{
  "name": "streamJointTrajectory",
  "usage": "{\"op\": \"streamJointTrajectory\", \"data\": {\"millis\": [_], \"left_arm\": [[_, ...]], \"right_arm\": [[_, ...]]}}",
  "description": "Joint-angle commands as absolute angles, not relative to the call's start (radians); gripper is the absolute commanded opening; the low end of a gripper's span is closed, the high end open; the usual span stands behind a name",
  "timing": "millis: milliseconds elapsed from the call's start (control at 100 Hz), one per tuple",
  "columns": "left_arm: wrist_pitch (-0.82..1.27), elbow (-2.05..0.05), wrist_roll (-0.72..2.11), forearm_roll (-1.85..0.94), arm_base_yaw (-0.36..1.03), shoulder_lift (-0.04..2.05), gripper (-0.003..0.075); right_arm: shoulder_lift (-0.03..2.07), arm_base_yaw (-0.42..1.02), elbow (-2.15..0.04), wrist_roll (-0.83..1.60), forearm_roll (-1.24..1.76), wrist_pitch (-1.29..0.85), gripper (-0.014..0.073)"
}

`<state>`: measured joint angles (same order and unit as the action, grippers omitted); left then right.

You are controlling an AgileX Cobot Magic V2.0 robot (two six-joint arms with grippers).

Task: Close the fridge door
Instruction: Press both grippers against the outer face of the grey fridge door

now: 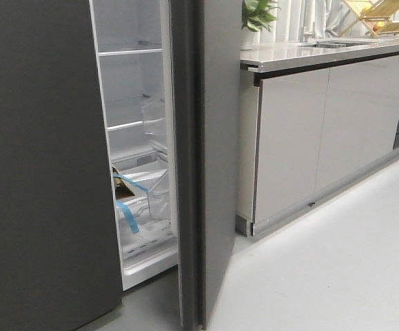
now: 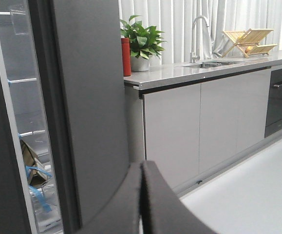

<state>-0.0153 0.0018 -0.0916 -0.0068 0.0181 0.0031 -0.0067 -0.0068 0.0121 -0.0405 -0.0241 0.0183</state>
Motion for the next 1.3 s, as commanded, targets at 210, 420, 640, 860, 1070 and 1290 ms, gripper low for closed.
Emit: {"op": "streamJointTrajectory", "data": {"millis": [210, 420, 640, 860, 1070, 1290], "left_arm": [[-0.092, 0.030, -0.095, -0.008, 0.023, 0.022, -0.0021], [-0.092, 0.030, -0.095, -0.008, 0.023, 0.022, -0.0021], [-0.092, 0.030, -0.095, -0.008, 0.023, 0.022, -0.0021], [-0.092, 0.030, -0.095, -0.008, 0.023, 0.022, -0.0021], [-0.092, 0.030, -0.095, -0.008, 0.023, 0.022, -0.0021], [-0.092, 0.030, -0.095, -0.008, 0.023, 0.022, -0.0021]], "right_arm": [[-0.019, -0.012, 0.023, -0.040, -0.032, 0.095, -0.0076], [-0.019, -0.012, 0.023, -0.040, -0.032, 0.095, -0.0076], [-0.019, -0.012, 0.023, -0.040, -0.032, 0.095, -0.0076], [-0.019, -0.012, 0.023, -0.040, -0.032, 0.095, -0.0076], [-0.019, -0.012, 0.023, -0.040, -0.032, 0.095, -0.0076], [-0.019, -0.012, 0.023, -0.040, -0.032, 0.095, -0.0076]]}}
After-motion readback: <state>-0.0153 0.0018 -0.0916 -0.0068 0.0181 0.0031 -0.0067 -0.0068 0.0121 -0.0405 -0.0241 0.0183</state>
